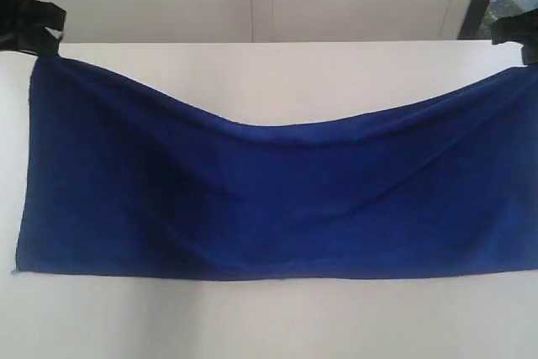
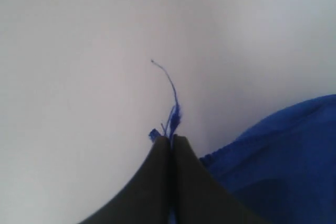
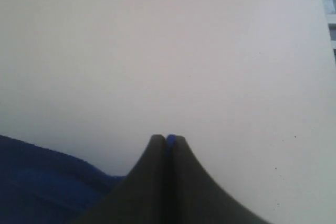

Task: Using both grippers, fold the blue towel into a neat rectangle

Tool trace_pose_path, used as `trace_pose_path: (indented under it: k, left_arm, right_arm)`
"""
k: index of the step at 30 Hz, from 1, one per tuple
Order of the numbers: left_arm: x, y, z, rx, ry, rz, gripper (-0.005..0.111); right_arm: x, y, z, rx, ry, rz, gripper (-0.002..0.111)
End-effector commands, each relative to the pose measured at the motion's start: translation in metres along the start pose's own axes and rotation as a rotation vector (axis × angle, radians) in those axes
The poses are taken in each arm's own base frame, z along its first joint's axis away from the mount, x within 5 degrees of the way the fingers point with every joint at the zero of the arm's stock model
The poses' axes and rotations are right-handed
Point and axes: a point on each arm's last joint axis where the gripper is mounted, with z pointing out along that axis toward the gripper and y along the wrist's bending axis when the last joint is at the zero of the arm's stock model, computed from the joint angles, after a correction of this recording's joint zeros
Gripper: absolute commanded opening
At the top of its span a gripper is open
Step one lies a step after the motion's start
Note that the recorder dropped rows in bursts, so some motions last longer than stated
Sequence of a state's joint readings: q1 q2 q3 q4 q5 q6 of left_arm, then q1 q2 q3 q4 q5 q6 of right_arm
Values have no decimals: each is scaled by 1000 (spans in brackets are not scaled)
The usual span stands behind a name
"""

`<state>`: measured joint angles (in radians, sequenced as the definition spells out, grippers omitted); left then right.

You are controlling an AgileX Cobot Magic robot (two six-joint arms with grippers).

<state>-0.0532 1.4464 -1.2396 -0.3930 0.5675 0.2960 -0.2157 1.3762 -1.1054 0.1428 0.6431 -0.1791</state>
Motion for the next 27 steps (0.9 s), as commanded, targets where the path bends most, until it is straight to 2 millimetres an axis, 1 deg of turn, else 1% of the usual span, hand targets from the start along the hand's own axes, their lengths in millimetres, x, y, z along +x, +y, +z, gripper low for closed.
trace_pose_path:
  k: [1, 7, 10, 12, 14, 16, 18, 19, 22, 25, 26, 27]
  left_arm:
    - [23, -22, -57, 18, -54, 23, 0]
    - [61, -51, -123, 44, -107, 69, 0]
    - [79, -59, -154, 6, -140, 62, 0]
    - [93, -65, -174, -28, -160, 61, 0]
    - [107, -69, -190, -46, -161, 65, 0]
    - [117, -72, -200, -66, -162, 69, 0]
    - [122, -72, -205, -85, -173, 57, 0]
    - [122, -71, -205, -94, -171, 45, 0]
    - [115, -65, -194, -112, -124, 9, 0]
    - [102, -55, -168, -110, -69, -18, 0]
    - [96, -49, -153, -104, -55, -37, 0]
    - [93, -46, -142, -101, -46, -50, 0]
  right_arm:
    - [17, 5, -58, 6, -88, 15, 0]
    - [54, 15, -135, 7, -163, 7, 0]
    - [75, 19, -172, 12, -220, 3, 0]
    - [90, 21, -194, 26, -259, 2, 0]
    - [101, 22, -207, 34, -282, 3, 0]
    - [109, 23, -217, 46, -305, 11, 0]
    - [110, 23, -219, 46, -312, 25, 0]
    - [108, 22, -217, 47, -311, 31, 0]
    - [96, 19, -200, 57, -261, 35, 0]
    - [79, 15, -170, 56, -206, 46, 0]
    - [74, 13, -156, 57, -191, 48, 0]
    - [70, 12, -142, 57, -176, 58, 0]
